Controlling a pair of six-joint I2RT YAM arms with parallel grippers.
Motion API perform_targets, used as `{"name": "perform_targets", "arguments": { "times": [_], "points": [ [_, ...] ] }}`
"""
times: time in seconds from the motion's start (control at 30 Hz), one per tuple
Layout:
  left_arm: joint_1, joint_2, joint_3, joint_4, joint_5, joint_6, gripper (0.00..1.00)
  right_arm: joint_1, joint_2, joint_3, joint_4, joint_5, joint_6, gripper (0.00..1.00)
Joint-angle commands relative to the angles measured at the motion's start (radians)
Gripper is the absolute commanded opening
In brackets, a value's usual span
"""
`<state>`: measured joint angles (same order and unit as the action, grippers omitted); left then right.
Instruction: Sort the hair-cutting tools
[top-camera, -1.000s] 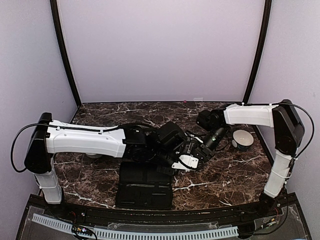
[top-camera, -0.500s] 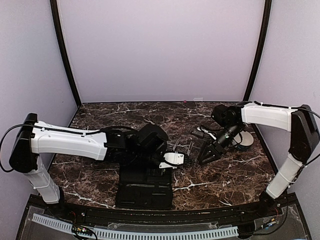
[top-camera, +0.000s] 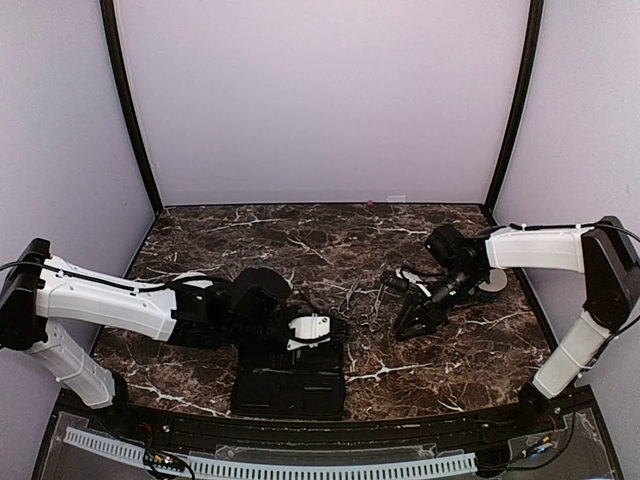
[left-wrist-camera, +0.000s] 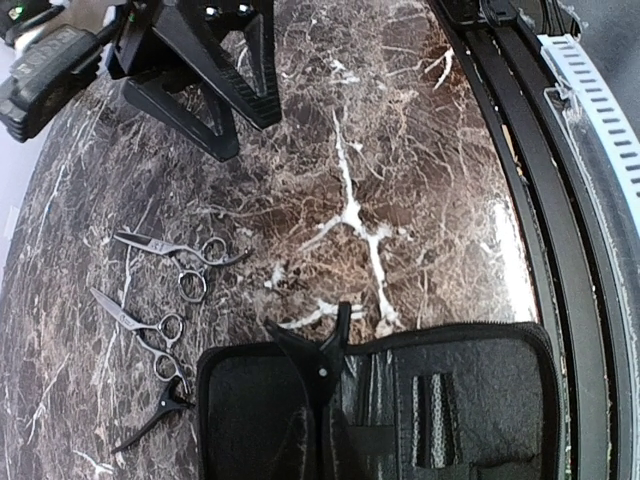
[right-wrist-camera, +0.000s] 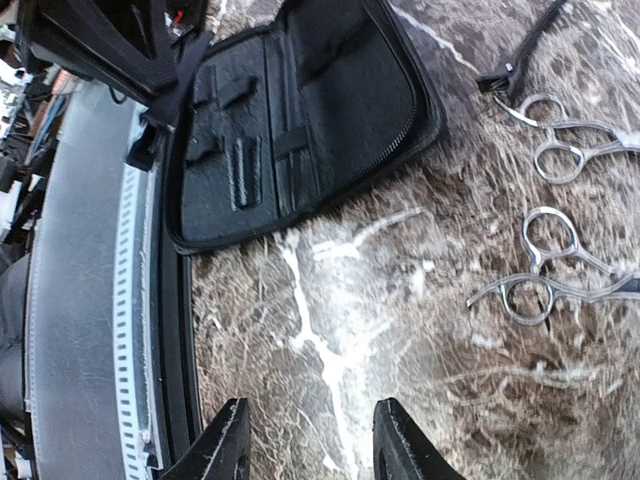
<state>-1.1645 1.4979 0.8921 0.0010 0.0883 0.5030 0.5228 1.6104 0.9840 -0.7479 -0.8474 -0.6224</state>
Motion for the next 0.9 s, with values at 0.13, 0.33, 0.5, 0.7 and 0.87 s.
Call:
{"name": "perform_targets", "arguments": {
  "times": [0.13, 0.33, 0.5, 0.7, 0.87],
  "points": [
    [0.023, 0.020, -0.051, 0.213, 0.058, -0.027, 0.00, 0.004, -0.024, -0.012, 0.044, 0.084, 0.002, 0.40],
    [0.093, 0.075, -0.034, 0.298, 0.143, -0.041, 0.00, 0.005, -0.024, -0.022, 0.047, 0.119, -0.005, 0.37],
    [0.131, 0.162, 0.040, 0.263, 0.179, -0.013, 0.00, 0.008, -0.035, -0.021, 0.041, 0.145, -0.014, 0.36],
    [0.144, 0.217, 0.073, 0.224, 0.170, 0.019, 0.00, 0.007, -0.059, -0.025, 0.054, 0.185, -0.006, 0.35],
    [0.152, 0.239, 0.089, 0.157, 0.154, 0.056, 0.00, 0.008, -0.069, -0.030, 0.066, 0.227, -0.003, 0.34]
  ]
}}
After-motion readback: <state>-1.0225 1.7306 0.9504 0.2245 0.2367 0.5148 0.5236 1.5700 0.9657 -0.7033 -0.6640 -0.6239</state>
